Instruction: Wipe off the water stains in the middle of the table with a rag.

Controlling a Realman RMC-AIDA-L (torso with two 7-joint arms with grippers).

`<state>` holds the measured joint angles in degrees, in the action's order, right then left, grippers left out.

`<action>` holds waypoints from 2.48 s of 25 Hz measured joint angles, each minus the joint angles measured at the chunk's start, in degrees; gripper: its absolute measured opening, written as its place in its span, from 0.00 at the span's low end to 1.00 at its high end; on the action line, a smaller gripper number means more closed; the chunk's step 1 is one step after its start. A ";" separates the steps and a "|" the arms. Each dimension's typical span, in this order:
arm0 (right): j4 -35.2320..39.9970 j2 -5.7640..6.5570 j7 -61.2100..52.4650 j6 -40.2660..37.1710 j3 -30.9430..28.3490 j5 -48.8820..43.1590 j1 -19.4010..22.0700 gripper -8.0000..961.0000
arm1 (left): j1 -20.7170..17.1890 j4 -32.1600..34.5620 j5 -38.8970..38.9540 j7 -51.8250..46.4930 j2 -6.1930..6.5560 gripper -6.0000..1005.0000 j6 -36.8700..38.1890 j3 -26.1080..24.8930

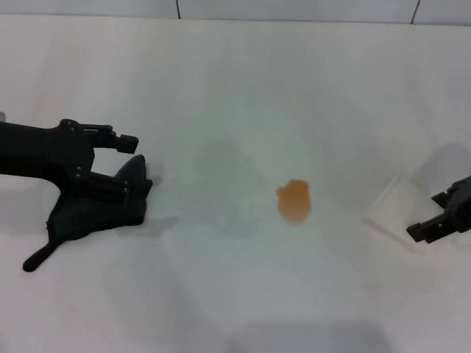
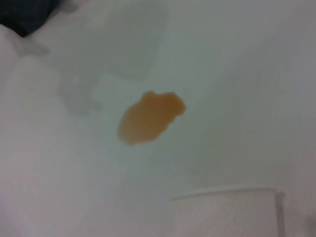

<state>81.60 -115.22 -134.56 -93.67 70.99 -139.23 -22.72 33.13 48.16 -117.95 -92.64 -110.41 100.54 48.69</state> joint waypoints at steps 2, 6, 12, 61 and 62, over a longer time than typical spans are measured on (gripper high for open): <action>-0.08 -0.04 0.00 0.08 0.33 -0.18 -0.11 0.82 | 0.00 0.00 0.00 0.00 -0.01 0.88 0.00 0.00; -0.12 -0.09 0.00 0.18 0.52 -0.43 -0.27 0.82 | 0.00 0.00 0.00 0.00 -0.04 0.88 0.00 0.00; 0.21 -0.09 -0.01 0.18 1.01 -0.43 -0.33 0.82 | 0.00 0.00 0.00 0.00 -0.05 0.88 0.01 0.00; -29.97 0.17 38.54 15.61 -18.62 32.74 1.88 0.72 | -0.56 -0.09 1.22 4.75 -1.47 0.88 -1.93 -0.62; -31.09 0.17 39.99 15.63 -19.67 32.82 1.90 0.72 | -0.47 -0.09 1.29 4.74 -1.47 0.88 -1.92 -0.62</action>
<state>50.51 -115.05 -94.57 -78.05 51.31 -106.42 -20.82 32.66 48.07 -116.66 -87.89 -111.88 98.62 48.07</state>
